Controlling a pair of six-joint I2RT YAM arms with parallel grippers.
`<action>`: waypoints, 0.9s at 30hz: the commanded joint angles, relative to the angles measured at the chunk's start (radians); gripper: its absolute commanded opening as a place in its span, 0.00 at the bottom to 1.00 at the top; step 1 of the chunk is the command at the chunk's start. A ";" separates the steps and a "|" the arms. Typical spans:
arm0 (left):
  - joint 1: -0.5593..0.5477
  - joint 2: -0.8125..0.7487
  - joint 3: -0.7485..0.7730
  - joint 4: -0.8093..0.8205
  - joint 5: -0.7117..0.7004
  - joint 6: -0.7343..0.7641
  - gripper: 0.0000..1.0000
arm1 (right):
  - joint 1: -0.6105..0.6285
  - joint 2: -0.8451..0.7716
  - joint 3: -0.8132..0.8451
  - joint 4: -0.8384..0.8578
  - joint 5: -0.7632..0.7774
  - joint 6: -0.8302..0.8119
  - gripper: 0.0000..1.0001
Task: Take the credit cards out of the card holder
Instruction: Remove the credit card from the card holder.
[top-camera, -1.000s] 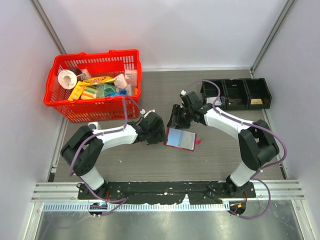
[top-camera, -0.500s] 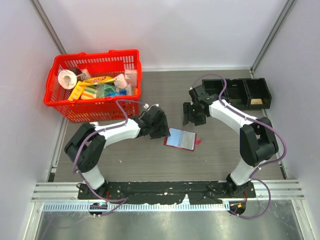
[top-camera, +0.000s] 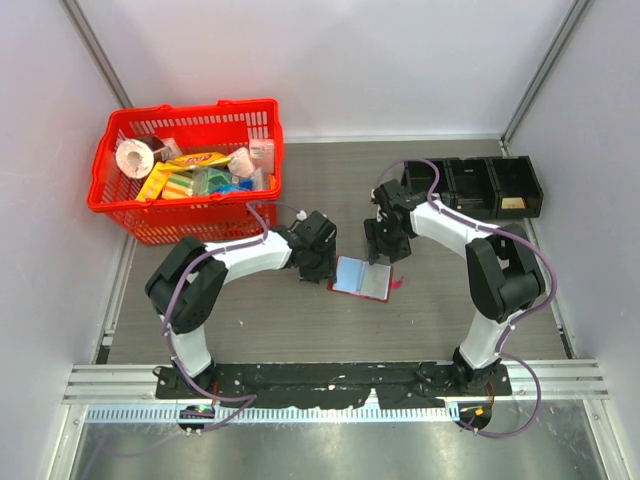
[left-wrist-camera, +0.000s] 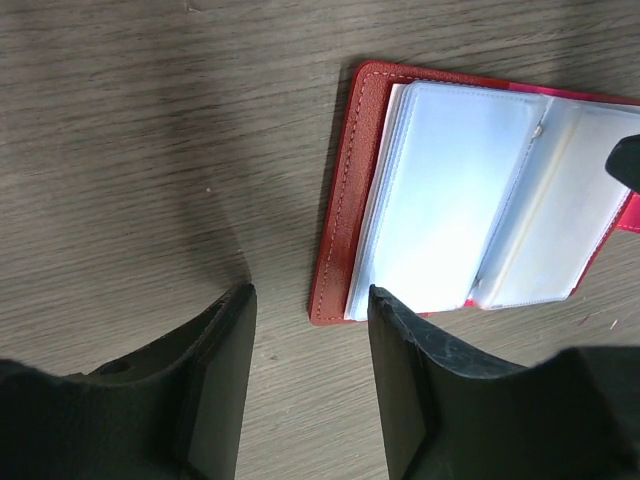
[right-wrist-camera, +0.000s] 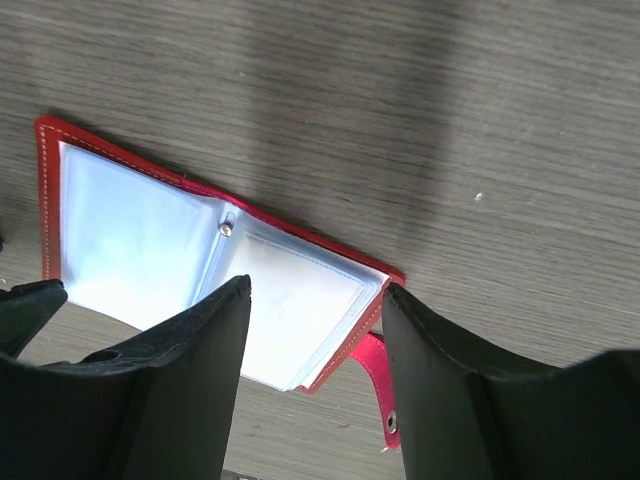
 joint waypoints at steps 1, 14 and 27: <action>-0.003 0.014 0.042 -0.028 -0.004 0.050 0.52 | -0.006 0.001 -0.026 0.023 -0.023 -0.032 0.59; -0.005 0.031 0.051 -0.039 -0.004 0.052 0.49 | -0.004 -0.016 -0.061 0.052 -0.069 -0.034 0.52; -0.006 0.045 0.056 -0.047 -0.004 0.049 0.48 | -0.004 -0.042 -0.035 0.050 -0.006 -0.029 0.52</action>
